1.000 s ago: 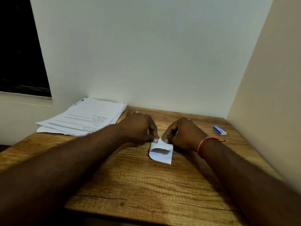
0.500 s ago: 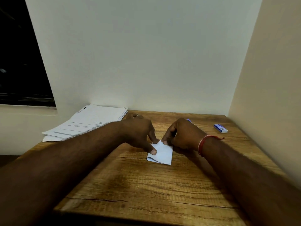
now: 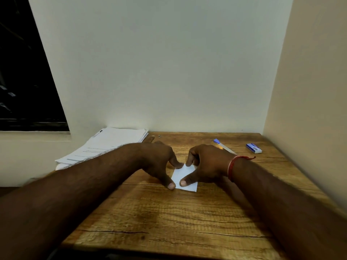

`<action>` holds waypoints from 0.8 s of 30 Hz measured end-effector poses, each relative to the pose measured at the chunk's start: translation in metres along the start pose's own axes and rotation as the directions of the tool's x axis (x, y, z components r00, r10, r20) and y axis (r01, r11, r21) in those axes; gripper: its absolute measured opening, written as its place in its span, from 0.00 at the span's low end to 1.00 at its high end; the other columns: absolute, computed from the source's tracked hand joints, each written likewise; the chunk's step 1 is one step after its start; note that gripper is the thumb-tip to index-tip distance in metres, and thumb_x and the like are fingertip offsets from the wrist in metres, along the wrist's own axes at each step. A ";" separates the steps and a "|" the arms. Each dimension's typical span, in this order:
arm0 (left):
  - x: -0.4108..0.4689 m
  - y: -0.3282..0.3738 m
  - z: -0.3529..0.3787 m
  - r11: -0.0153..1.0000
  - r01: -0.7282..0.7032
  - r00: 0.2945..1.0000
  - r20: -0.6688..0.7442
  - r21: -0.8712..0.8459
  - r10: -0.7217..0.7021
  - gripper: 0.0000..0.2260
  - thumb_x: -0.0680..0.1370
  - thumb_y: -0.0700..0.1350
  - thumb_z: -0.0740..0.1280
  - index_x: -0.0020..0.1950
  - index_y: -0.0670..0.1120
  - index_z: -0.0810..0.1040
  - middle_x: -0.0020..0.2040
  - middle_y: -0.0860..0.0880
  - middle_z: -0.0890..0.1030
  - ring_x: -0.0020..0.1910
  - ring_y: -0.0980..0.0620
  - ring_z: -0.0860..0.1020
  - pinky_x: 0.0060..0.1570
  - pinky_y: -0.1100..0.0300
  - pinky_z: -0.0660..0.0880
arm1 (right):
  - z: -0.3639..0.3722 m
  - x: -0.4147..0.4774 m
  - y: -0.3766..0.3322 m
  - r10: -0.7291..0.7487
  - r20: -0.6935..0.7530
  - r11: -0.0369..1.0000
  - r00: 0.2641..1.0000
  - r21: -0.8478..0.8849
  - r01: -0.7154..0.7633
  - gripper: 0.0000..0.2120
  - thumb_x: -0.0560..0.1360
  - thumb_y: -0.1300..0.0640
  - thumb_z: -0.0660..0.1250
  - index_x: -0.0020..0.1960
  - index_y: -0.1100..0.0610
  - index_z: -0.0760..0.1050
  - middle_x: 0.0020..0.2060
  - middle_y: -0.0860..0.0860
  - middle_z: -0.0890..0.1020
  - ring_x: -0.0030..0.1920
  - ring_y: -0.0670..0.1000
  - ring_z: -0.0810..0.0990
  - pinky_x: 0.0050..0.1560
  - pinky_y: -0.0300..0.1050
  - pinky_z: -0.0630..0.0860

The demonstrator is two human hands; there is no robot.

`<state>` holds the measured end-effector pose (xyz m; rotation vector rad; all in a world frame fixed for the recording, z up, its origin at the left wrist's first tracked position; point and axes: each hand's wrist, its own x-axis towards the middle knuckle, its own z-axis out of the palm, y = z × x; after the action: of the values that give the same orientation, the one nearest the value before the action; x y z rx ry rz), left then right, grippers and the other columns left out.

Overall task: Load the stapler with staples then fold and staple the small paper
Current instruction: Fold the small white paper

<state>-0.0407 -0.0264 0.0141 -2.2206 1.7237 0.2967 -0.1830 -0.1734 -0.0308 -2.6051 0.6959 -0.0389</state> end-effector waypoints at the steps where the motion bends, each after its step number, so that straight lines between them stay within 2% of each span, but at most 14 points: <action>1: -0.001 0.002 -0.001 1.000 0.003 1.000 0.000 0.012 -0.003 0.41 0.78 0.67 0.77 0.88 0.58 0.67 0.89 0.52 0.67 0.88 0.44 0.62 0.86 0.42 0.58 | -0.001 -0.001 -0.001 -0.002 0.015 1.000 1.000 -0.023 0.002 0.32 0.60 0.31 0.85 0.57 0.44 0.79 0.55 0.43 0.80 0.55 0.47 0.79 0.53 0.46 0.80; 7: 0.001 0.002 -0.002 0.999 0.028 1.000 -0.007 -0.036 -0.028 0.42 0.76 0.66 0.79 0.87 0.59 0.69 0.88 0.51 0.67 0.87 0.42 0.66 0.85 0.42 0.63 | -0.004 -0.004 -0.003 0.039 0.049 0.998 0.998 -0.046 -0.037 0.43 0.59 0.28 0.84 0.67 0.42 0.74 0.60 0.43 0.79 0.61 0.49 0.79 0.63 0.52 0.81; 11: 0.011 -0.001 -0.006 0.997 0.008 1.000 0.003 -0.073 -0.008 0.43 0.75 0.64 0.81 0.87 0.57 0.69 0.88 0.51 0.67 0.86 0.43 0.67 0.83 0.46 0.66 | -0.004 -0.005 -0.003 0.066 0.050 0.997 0.997 -0.038 -0.064 0.41 0.61 0.29 0.84 0.66 0.43 0.73 0.56 0.42 0.78 0.58 0.48 0.78 0.57 0.47 0.80; 14: 0.016 -0.014 0.007 0.972 -0.060 0.998 -0.028 -0.226 0.055 0.42 0.74 0.65 0.81 0.86 0.60 0.70 0.90 0.54 0.62 0.88 0.45 0.62 0.86 0.44 0.62 | -0.001 -0.004 -0.001 0.070 0.009 0.998 0.998 -0.004 -0.070 0.37 0.60 0.30 0.85 0.61 0.43 0.75 0.55 0.41 0.80 0.55 0.45 0.79 0.54 0.46 0.80; 16: 0.022 -0.033 0.036 0.910 -0.166 0.984 -0.129 -0.380 0.126 0.44 0.70 0.73 0.80 0.84 0.67 0.71 0.90 0.60 0.59 0.89 0.50 0.60 0.87 0.44 0.59 | -0.001 -0.003 0.002 0.055 -0.021 0.998 0.998 0.041 -0.054 0.34 0.60 0.32 0.86 0.58 0.44 0.77 0.54 0.42 0.82 0.54 0.45 0.80 0.55 0.48 0.82; 17: 0.023 -0.042 0.050 0.874 -0.212 0.969 -0.209 -0.438 0.130 0.45 0.68 0.76 0.79 0.83 0.68 0.72 0.89 0.63 0.61 0.88 0.53 0.61 0.87 0.46 0.61 | -0.001 -0.003 0.002 0.040 -0.032 0.998 0.999 0.059 -0.038 0.32 0.61 0.33 0.86 0.57 0.45 0.78 0.53 0.43 0.83 0.54 0.45 0.80 0.56 0.48 0.83; 18: 0.025 -0.047 0.059 0.842 -0.242 0.948 -0.302 -0.483 0.100 0.45 0.67 0.76 0.80 0.82 0.67 0.74 0.86 0.64 0.66 0.86 0.56 0.65 0.84 0.50 0.65 | -0.001 -0.003 0.004 0.026 -0.047 0.997 0.999 0.075 -0.022 0.31 0.62 0.34 0.87 0.56 0.45 0.79 0.53 0.43 0.83 0.53 0.46 0.81 0.56 0.48 0.83; 20: 0.034 -0.051 0.066 0.772 -0.297 0.880 -0.476 -0.562 -0.007 0.35 0.72 0.67 0.82 0.78 0.62 0.80 0.78 0.63 0.77 0.78 0.60 0.74 0.79 0.55 0.71 | 0.000 -0.001 0.006 0.004 -0.087 0.994 0.996 0.110 0.006 0.27 0.65 0.38 0.87 0.55 0.47 0.79 0.51 0.44 0.85 0.52 0.46 0.83 0.53 0.48 0.83; 22: 0.041 -0.048 0.063 0.740 -0.336 0.820 -0.567 -0.583 -0.075 0.26 0.79 0.66 0.74 0.76 0.62 0.82 0.76 0.61 0.81 0.74 0.59 0.77 0.79 0.52 0.74 | 0.002 0.001 0.010 -0.018 -0.124 0.987 0.992 0.157 0.037 0.22 0.69 0.41 0.85 0.55 0.48 0.80 0.50 0.45 0.87 0.50 0.46 0.86 0.50 0.48 0.85; 24: 0.042 -0.047 0.061 0.732 -0.342 0.809 -0.581 -0.590 -0.090 0.29 0.80 0.72 0.63 0.77 0.62 0.81 0.77 0.60 0.81 0.74 0.58 0.78 0.76 0.51 0.74 | 0.004 0.004 0.012 -0.029 -0.158 0.955 0.987 0.288 0.074 0.15 0.75 0.48 0.83 0.56 0.49 0.81 0.48 0.47 0.89 0.45 0.43 0.88 0.42 0.43 0.86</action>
<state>0.0167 -0.0312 -0.0516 -2.9373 2.4052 0.3461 -0.1843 -0.1827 -0.0394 -2.3501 0.6206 -0.3359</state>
